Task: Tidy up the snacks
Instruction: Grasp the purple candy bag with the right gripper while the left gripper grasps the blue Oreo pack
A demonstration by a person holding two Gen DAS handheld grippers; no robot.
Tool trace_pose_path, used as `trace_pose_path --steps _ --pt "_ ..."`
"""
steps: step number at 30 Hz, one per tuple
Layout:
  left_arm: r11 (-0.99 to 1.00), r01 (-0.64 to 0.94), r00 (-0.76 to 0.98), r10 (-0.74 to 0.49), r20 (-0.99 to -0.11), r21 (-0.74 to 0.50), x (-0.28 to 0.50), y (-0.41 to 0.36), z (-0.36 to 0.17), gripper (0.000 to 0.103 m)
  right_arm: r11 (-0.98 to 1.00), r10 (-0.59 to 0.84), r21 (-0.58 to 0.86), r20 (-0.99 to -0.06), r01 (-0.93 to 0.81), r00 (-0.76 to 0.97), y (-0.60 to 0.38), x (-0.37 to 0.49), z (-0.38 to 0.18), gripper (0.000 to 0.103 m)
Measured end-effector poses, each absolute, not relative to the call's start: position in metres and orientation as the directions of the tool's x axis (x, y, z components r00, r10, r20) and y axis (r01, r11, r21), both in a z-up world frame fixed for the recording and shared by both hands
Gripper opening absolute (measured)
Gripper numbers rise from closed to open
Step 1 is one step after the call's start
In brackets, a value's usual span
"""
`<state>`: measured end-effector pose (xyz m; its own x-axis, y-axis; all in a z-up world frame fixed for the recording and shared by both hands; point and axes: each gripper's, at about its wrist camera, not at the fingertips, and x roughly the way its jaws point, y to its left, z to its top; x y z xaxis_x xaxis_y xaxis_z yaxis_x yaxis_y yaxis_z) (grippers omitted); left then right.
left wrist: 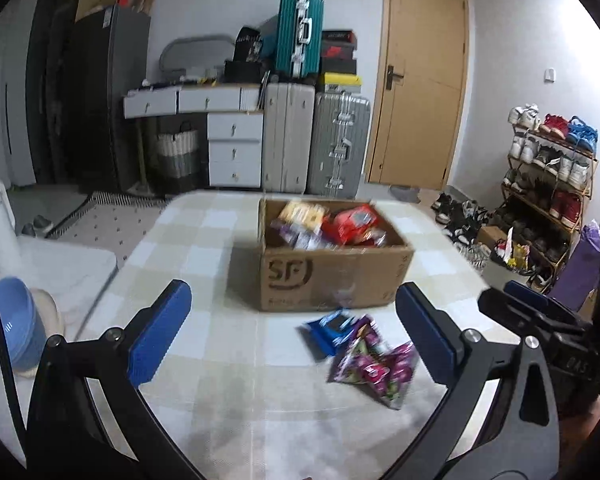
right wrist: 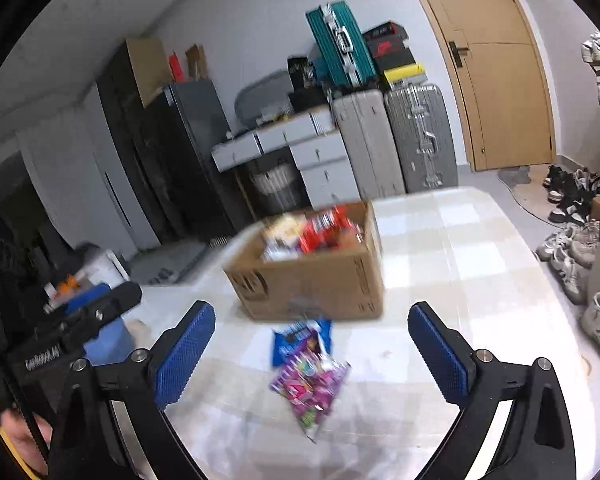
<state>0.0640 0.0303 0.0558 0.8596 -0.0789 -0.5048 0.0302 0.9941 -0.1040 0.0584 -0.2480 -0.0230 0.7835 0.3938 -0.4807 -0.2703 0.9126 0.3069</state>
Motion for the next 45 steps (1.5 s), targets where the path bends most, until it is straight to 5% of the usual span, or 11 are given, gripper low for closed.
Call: trace_pose_path --steps 4,9,16,25,36,45 --pt "0.984 0.084 0.740 -0.165 -0.652 -0.155 0.104 0.036 0.018 0.102 0.931 0.364 0.237 -0.593 -0.277 0.718 -0.235 0.070 -0.059 0.099" --pt "0.992 0.118 0.763 -0.113 -0.636 -0.034 0.113 0.035 0.008 0.102 0.923 0.385 0.256 -0.660 -0.289 0.645 -0.226 0.084 -0.086 0.099" --pt "0.992 0.069 0.726 -0.121 -0.677 -0.104 0.122 0.056 -0.003 0.102 0.928 0.373 0.298 -0.751 -0.225 0.545 -0.215 0.115 -0.117 0.098" --pt "0.985 0.036 0.689 -0.147 -0.710 -0.169 0.121 0.068 -0.011 0.102 0.931 0.364 0.290 -0.793 -0.223 0.489 -0.198 0.129 -0.138 0.081" --pt "0.983 0.019 0.659 -0.150 -0.737 -0.183 0.125 0.070 -0.020 0.102 0.904 0.420 0.317 -0.787 -0.286 0.453 -0.182 0.130 -0.135 0.036" --pt "0.981 -0.020 0.627 -0.137 -0.767 -0.191 0.132 0.074 -0.034 0.102 0.892 0.450 0.352 -0.744 -0.282 0.495 -0.201 0.118 -0.114 0.026"
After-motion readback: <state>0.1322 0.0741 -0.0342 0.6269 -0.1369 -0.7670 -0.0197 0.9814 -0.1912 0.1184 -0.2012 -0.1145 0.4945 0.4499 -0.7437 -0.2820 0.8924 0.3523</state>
